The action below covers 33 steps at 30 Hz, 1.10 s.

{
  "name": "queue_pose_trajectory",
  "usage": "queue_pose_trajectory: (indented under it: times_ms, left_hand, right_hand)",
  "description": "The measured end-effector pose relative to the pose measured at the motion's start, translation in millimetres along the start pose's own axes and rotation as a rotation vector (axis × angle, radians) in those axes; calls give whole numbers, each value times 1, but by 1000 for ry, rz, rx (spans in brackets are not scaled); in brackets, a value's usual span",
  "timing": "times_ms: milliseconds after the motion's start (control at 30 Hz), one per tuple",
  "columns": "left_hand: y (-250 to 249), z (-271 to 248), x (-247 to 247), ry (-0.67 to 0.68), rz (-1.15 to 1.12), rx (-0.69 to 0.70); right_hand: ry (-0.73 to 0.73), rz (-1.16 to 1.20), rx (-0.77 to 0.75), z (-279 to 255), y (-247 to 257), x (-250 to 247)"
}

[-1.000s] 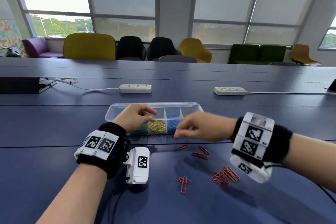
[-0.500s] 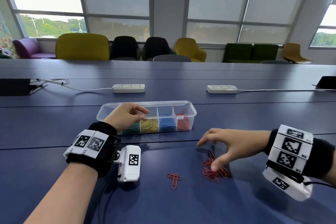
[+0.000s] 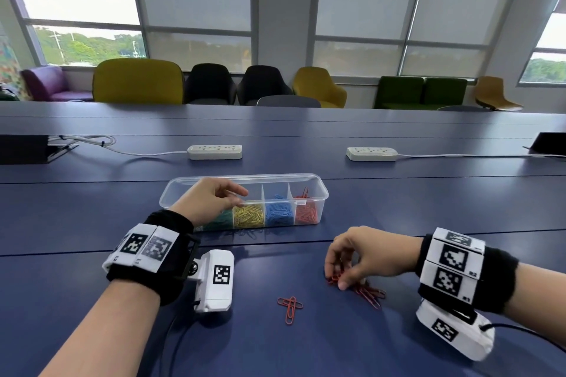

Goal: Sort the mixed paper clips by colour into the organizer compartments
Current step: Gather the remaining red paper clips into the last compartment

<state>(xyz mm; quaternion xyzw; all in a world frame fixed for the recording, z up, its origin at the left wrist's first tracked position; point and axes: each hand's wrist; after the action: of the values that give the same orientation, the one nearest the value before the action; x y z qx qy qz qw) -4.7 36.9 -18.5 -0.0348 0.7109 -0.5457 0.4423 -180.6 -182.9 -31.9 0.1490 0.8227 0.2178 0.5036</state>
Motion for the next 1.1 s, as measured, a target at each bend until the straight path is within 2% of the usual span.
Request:
queue_pose_trajectory:
  times_ms: [233, 567, 633, 733, 800, 900, 967, 1000, 1033, 1100]
  left_hand:
    - [2, 2, 0, 0, 6, 10]
    - [6, 6, -1, 7, 5, 24]
    - [7, 7, -1, 8, 7, 26]
    - [7, 8, -1, 8, 15, 21]
    - [8, 8, -1, 8, 19, 19]
    - [8, 8, -1, 8, 19, 23]
    - [8, 8, -1, 8, 19, 23]
    - [9, 8, -1, 8, 21, 21]
    - [9, 8, -1, 10, 21, 21]
    - [9, 9, -1, 8, 18, 26]
  right_hand:
    - [-5, 86, 64, 16, -4, -11]
    - [34, 93, 54, 16, -5, -32]
    - [-59, 123, 3, 13, 2, -54]
    - [-319, 194, -57, 18, 13, -94]
    - [-428, 185, -51, 32, 17, -109]
    - [-502, -88, 52, 58, 23, -109]
    - [-579, -290, 43, 60, 34, -98]
    - [-576, -315, -6, 57, 42, -90]
    - [-508, -307, -64, 51, 50, -79]
    - [-212, -244, -172, 42, 62, -51]
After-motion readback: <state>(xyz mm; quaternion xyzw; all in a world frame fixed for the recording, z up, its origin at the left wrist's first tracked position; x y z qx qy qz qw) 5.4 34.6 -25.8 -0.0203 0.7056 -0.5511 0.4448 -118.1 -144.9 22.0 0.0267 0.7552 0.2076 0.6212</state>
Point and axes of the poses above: each hand's wrist, its own z-axis towards the middle knuckle, its own x-axis out of the palm, y = z × x, and after that the axes turned 9 degrees about y, right-handed
